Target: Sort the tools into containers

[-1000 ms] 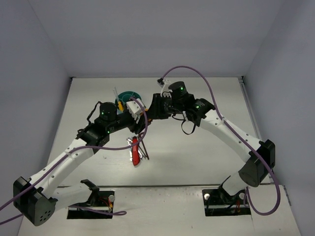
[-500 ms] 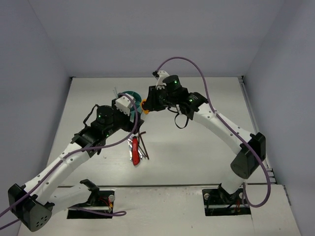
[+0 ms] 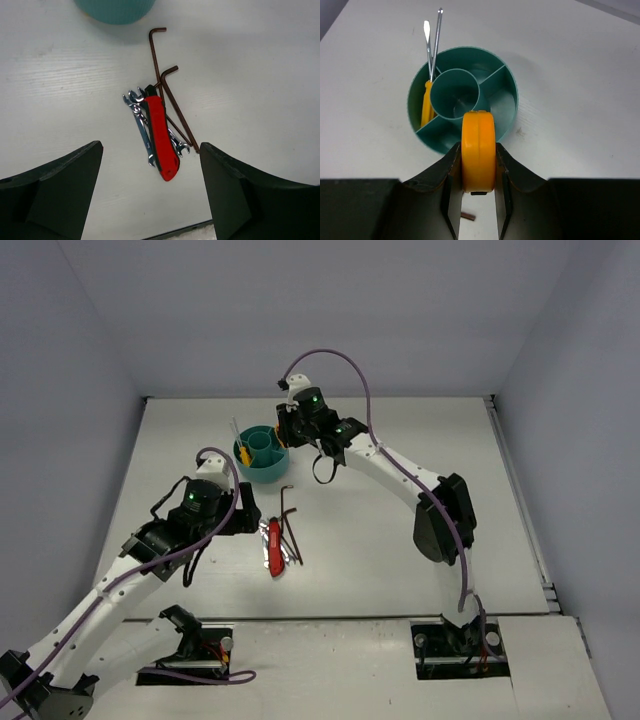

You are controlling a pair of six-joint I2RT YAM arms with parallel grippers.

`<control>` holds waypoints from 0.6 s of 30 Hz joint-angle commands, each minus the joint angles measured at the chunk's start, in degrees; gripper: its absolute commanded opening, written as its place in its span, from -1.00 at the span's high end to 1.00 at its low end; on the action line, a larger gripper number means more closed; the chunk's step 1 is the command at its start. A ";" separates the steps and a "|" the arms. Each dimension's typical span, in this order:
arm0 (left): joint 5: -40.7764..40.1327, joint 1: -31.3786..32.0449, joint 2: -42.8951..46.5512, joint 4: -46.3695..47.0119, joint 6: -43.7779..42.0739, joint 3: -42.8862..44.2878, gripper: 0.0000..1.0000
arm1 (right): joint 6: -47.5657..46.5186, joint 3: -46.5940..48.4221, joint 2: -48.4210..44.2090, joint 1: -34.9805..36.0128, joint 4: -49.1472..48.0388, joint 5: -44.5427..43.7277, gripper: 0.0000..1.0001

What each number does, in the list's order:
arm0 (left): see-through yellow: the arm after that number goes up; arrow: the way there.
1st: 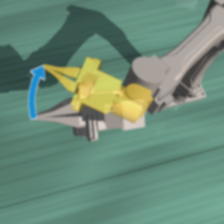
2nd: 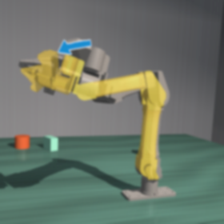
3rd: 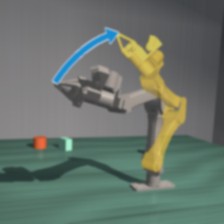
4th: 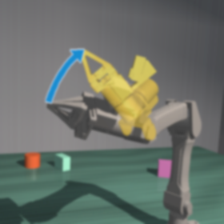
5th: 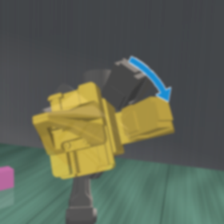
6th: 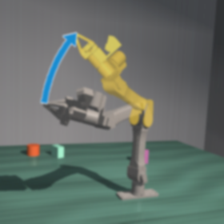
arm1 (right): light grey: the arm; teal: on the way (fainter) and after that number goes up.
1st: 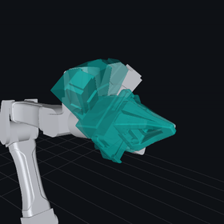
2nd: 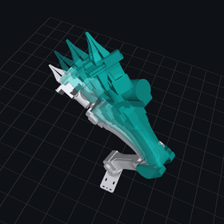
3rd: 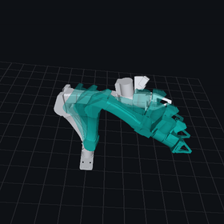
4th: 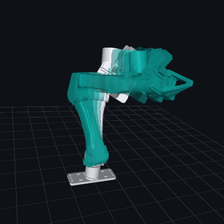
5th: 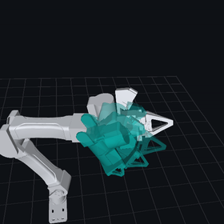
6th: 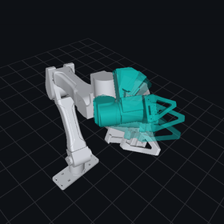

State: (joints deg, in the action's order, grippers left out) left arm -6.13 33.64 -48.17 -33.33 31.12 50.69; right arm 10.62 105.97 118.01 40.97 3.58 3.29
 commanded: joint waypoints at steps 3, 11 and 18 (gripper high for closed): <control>-0.78 -0.41 4.42 -3.66 5.30 -1.55 -0.51 | -3.32 6.19 4.21 -0.01 -8.62 -2.20 1.00; -0.03 -0.52 4.89 -5.56 5.02 -1.52 -0.51 | -2.54 10.00 10.62 0.16 -10.41 -1.15 1.00; 0.58 -0.59 4.57 -6.20 3.88 -1.37 -0.51 | -2.62 10.39 13.45 0.26 -11.74 -2.23 0.97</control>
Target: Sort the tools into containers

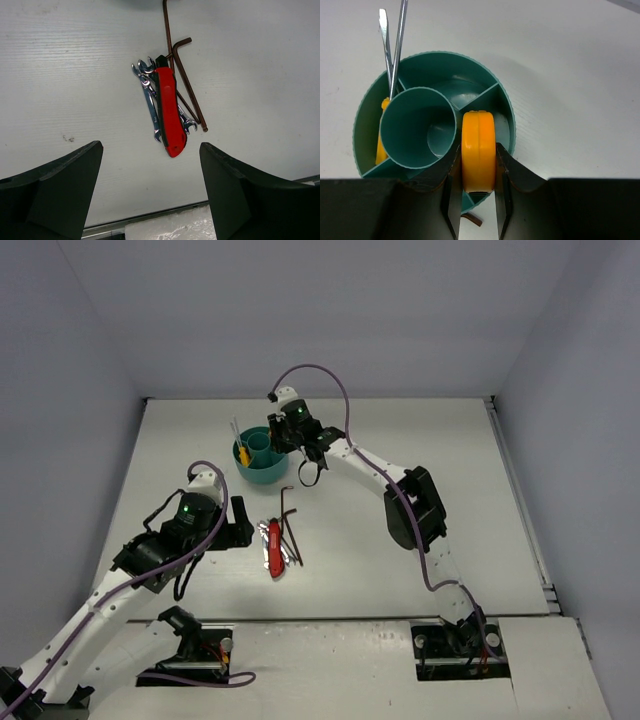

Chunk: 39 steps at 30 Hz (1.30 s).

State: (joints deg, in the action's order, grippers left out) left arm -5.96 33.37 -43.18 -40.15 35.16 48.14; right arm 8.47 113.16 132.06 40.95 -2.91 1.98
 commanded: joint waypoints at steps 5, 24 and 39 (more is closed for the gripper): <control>0.53 -0.41 0.02 0.49 -0.35 0.36 -0.51 | -0.16 3.12 -0.29 0.45 -5.44 -0.63 0.64; 4.15 -0.50 -10.04 -1.16 1.75 6.23 -0.50 | 1.95 -12.10 -20.57 0.71 -5.35 -8.18 -0.05; 8.18 1.87 -42.72 -2.57 8.52 20.00 -0.43 | 13.22 -50.08 -53.83 -0.04 -1.27 -4.32 -0.18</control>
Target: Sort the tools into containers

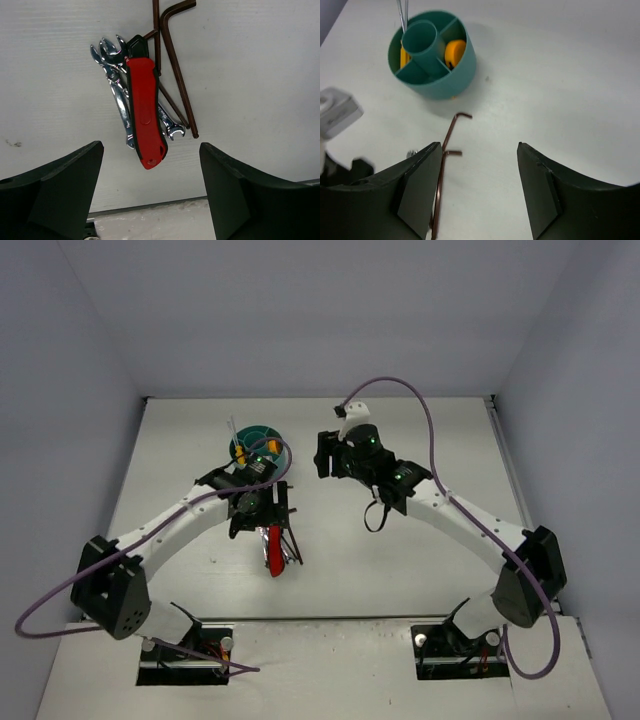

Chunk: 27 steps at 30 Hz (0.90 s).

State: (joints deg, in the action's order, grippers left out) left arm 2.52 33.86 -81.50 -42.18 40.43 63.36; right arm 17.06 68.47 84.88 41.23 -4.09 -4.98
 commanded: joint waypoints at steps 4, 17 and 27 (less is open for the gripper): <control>-0.80 1.89 -11.39 -0.62 3.60 7.23 -0.32 | 5.50 -12.25 -12.87 -0.45 0.73 3.43 -0.20; -6.13 2.17 -17.57 -2.30 4.75 7.76 -0.14 | 4.73 -21.36 -25.72 -2.39 3.74 6.93 -0.23; -6.75 1.64 -21.63 -2.65 3.26 10.21 -0.05 | 3.60 -21.54 -25.73 -2.65 3.82 8.68 -0.24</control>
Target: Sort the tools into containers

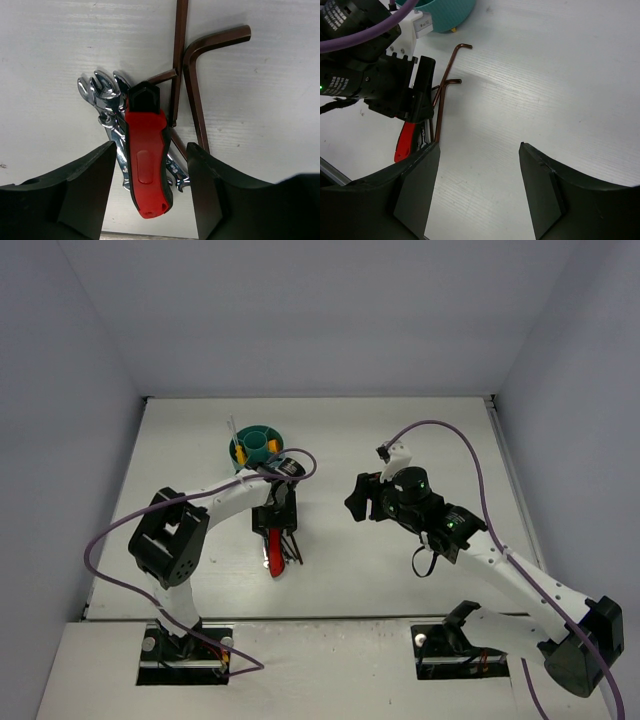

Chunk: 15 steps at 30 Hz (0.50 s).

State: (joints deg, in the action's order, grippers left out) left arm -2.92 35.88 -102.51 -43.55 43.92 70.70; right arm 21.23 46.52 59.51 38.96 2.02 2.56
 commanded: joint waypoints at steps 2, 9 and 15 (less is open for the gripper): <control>-1.36 -0.38 -1.42 -1.28 -0.26 3.08 0.02 | -0.58 0.33 -0.46 -0.45 -2.29 1.24 -0.24; -1.44 -0.55 -0.79 -1.75 -0.51 4.38 0.72 | -0.65 0.00 -1.44 -0.79 -2.29 1.39 -0.24; -4.90 -0.55 7.86 -2.99 -2.52 7.97 0.97 | -0.95 -0.77 -3.77 -1.25 -1.06 1.72 -0.25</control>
State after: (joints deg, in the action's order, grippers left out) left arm -3.86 35.66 -104.75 -44.65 43.29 73.06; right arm 20.97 45.84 58.60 38.25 2.06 3.55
